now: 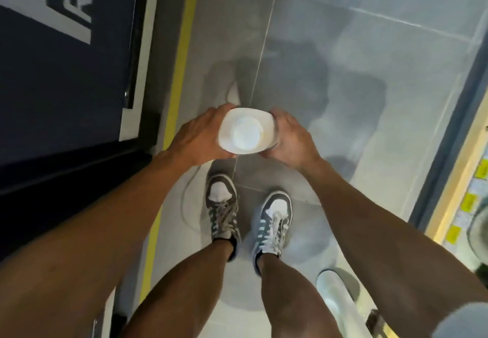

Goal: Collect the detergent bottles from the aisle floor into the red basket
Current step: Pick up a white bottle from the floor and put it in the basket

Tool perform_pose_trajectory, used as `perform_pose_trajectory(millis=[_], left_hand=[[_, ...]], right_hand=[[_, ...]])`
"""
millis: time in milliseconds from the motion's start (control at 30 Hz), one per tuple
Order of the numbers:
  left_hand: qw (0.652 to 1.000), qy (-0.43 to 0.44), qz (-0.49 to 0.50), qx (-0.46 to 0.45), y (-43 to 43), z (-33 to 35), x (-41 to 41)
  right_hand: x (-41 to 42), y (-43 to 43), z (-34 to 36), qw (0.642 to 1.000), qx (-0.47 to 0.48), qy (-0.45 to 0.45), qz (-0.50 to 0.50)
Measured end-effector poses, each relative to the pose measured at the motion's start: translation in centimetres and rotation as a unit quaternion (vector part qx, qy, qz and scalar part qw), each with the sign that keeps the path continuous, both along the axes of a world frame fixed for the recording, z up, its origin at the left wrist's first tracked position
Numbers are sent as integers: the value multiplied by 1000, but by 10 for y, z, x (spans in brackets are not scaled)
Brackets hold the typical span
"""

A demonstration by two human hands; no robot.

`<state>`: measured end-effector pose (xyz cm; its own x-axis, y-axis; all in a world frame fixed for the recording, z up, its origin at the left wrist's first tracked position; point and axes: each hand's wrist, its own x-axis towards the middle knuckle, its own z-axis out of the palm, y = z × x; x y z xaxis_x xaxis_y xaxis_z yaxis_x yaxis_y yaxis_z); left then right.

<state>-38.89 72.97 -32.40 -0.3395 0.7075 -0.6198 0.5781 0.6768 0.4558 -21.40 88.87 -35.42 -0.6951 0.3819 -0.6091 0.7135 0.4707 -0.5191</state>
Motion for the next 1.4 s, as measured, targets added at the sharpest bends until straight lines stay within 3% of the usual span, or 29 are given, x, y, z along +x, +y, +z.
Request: perform_pose_trajectory(millis=[200,367,467,633,767,900,1033,1200,1400], left_hand=[[1000,26,-3,-6,3,12,-6],[999,26,20,-13,-4,92,-7],[999,20,28,-13,-11,182,-5],[998,54,25,4,-26,378,4],[992,87,69,64,-43,533,17],[977,136,125,109,-71,652,38],[950,179,206,149,-115,728,64],[901,205,317,214,-190,790,111],[844,259,435,174,-313,828,189]], right_hand=[[-6,10,-1,998,36,19,43],[-12,9,69,997,-2,38,67],[-12,5,158,996,-18,41,76],[-13,10,365,991,8,63,119],[-21,12,522,976,44,115,181],[-34,3,646,948,56,168,265],[-49,-17,736,909,79,210,350],[-60,-76,812,865,49,243,436],[-59,-209,861,773,34,279,569]])
